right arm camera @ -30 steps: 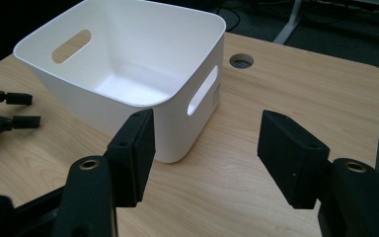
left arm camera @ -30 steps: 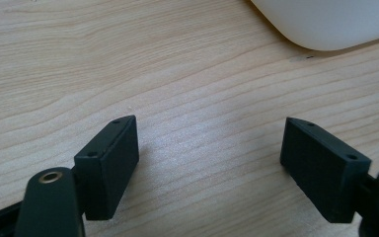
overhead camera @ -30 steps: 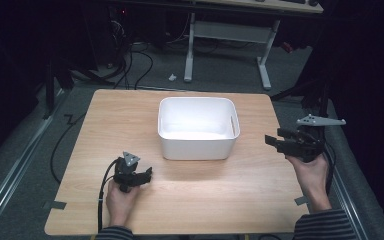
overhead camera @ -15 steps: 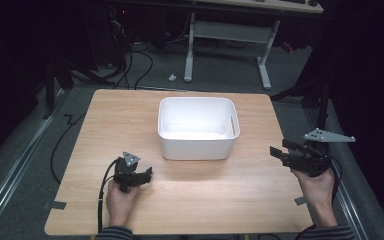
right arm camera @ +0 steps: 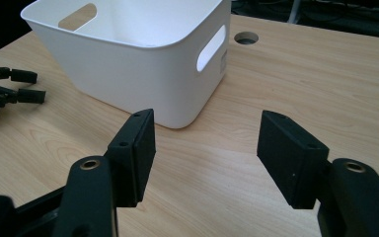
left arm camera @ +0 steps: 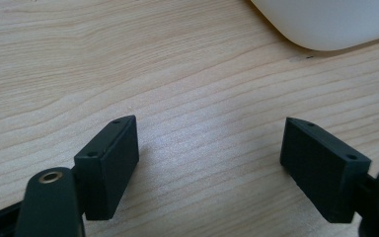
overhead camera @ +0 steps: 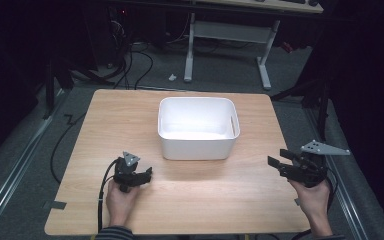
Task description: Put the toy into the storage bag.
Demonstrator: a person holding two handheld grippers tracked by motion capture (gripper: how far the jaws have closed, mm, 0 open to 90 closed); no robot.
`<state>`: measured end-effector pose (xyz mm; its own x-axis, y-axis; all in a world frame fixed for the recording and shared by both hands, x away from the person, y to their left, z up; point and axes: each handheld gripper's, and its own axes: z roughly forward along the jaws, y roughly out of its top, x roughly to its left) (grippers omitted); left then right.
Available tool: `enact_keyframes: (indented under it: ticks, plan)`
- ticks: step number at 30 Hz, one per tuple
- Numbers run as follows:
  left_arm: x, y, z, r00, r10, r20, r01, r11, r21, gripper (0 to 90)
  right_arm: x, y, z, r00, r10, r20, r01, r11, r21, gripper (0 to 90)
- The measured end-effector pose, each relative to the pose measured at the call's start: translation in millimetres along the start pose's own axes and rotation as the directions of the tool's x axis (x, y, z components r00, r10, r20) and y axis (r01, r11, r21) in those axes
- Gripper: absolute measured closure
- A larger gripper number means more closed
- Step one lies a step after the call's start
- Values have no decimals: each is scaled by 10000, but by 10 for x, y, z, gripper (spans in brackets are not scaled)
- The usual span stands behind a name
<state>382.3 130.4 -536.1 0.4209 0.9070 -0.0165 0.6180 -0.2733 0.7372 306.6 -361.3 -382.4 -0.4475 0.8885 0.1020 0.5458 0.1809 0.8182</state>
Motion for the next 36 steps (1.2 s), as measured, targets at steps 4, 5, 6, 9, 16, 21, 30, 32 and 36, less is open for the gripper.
enact_keyframes:
  ticks: [4,5,6,9,16,21,30,32,36]
  plan:
    - [0,0,0,10000,-1,-3,1,10000,-3,228,3,-71,72,9999,110,-84,-109,9999,86,399]
    - [0,0,0,10000,0,-1,0,10000,-2,228,15,-103,111,9999,120,-79,-119,9998,165,399]
    - [0,0,0,10000,0,-1,0,10000,-2,228,14,-115,129,9999,90,-104,-88,9998,168,399]
    - [0,0,0,10000,9,-8,-9,10000,6,228,17,-145,176,9998,135,-140,-131,9995,293,398]
    - [0,0,0,10000,10,-11,-10,10000,5,227,28,-226,306,9994,306,-185,-297,9986,436,397]
    - [-1,-1,0,10000,12,-9,-12,10000,6,227,33,-288,419,9990,363,-266,-346,9976,606,396]
    - [-1,0,0,10000,14,-11,-14,10000,6,227,9,-367,555,9978,604,-282,-582,9955,743,395]
    - [-1,0,0,10000,11,-11,-11,10000,5,227,1,-383,590,9975,645,-277,-622,9950,778,396]
    - [-1,-1,0,10000,13,-13,-13,10000,6,227,-3,-423,677,9974,694,-191,-673,9934,933,396]
